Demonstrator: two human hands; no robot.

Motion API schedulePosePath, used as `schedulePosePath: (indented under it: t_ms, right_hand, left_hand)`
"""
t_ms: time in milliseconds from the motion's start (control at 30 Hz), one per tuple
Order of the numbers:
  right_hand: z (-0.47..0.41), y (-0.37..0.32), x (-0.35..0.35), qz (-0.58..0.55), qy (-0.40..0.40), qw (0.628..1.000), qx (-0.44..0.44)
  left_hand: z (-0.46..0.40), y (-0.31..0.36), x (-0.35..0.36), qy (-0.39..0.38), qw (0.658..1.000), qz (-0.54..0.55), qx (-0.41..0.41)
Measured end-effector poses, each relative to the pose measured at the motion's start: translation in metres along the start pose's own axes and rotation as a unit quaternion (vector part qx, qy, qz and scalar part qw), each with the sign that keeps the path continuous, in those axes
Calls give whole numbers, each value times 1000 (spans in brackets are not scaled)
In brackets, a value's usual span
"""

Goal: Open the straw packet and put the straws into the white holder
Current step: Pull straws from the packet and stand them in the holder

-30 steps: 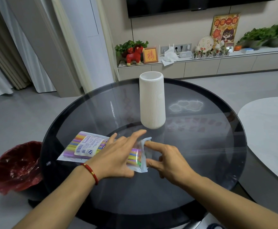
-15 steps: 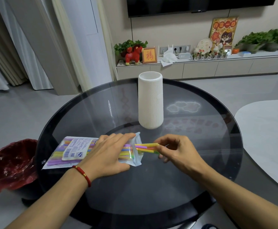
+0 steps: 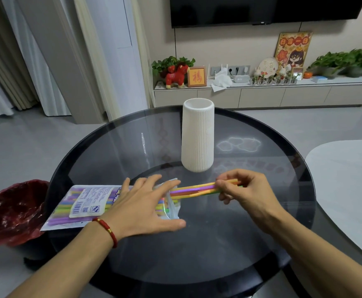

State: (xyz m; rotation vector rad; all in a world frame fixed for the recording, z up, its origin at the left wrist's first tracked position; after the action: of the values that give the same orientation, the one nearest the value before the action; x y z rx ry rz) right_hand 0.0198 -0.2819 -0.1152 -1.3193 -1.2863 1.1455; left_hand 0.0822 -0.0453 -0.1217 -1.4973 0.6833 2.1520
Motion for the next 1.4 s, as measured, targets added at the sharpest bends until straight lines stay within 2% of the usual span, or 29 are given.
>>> schedulePosePath:
  t_ms: [133, 233, 367, 467, 567, 600, 733, 800, 933, 1000, 1067, 1133, 1233, 1333, 1400]
  right_hand:
    - [1, -8, -13, -76, 25, 996, -28]
    - [2, -6, -24, -145, 54, 988, -20]
    - [0, 1, -27, -253, 90, 963, 5]
    - [-4, 1, -4, -280, 51, 959, 14]
    - [-4, 12, 39, -160, -12, 986, 53]
    - [-3, 14, 50, -103, -10, 993, 60]
    - [-5, -10, 34, 31, 79, 996, 39]
    - [-2, -43, 10, 84, 115, 990, -2]
    - [11, -112, -21, 264, 168, 945, -99]
    - [8, -122, -19, 357, 147, 918, -89]
    - [-2, -107, -10, 437, 104, 892, -39]
    - [-9, -79, -1, 466, 58, 883, 11]
    - [-14, -55, 4, 483, 15, 875, 26]
    - [-14, -48, -2, 462, 20, 886, 33]
    - [-10, -50, -8, 408, 51, 911, 31]
  left_hand:
    - [-4, 9, -7, 23, 999, 40, 4]
    - [-7, 18, -9, 57, 997, -55, -18]
    - [-14, 33, -1, 51, 996, -68, -8]
    - [-13, 43, -6, 81, 995, -51, 18]
    - [-13, 55, -6, 90, 995, -34, 35]
    - [-13, 60, -4, 87, 995, -32, 44]
    - [-16, 55, 0, 71, 996, 31, 44]
    - [-18, 43, 4, 51, 997, 44, 32]
    - [-22, 36, 15, 19, 999, 19, 44]
    - [-24, 37, 16, 13, 999, 2, 41]
    - [-24, 38, 17, 6, 999, 3, 40]
    - [-23, 37, 17, 8, 999, 7, 40]
    - [-22, 38, 17, 14, 999, 6, 42]
    - [-21, 38, 19, 19, 999, -1, 41]
    - [-22, 37, 20, 22, 999, -2, 38]
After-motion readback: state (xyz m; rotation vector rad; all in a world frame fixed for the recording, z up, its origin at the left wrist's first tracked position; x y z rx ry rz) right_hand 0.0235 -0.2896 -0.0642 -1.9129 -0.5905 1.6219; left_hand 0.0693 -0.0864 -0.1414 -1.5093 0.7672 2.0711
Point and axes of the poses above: each hand's wrist, its own z-axis away from the middle knuckle, its own x-axis out of the palm, y = z × x, the point moved 9 cm from there along -z, towards the middle knuckle, and after that the axes turned 15 degrees about -y, right-handed, at the moved point
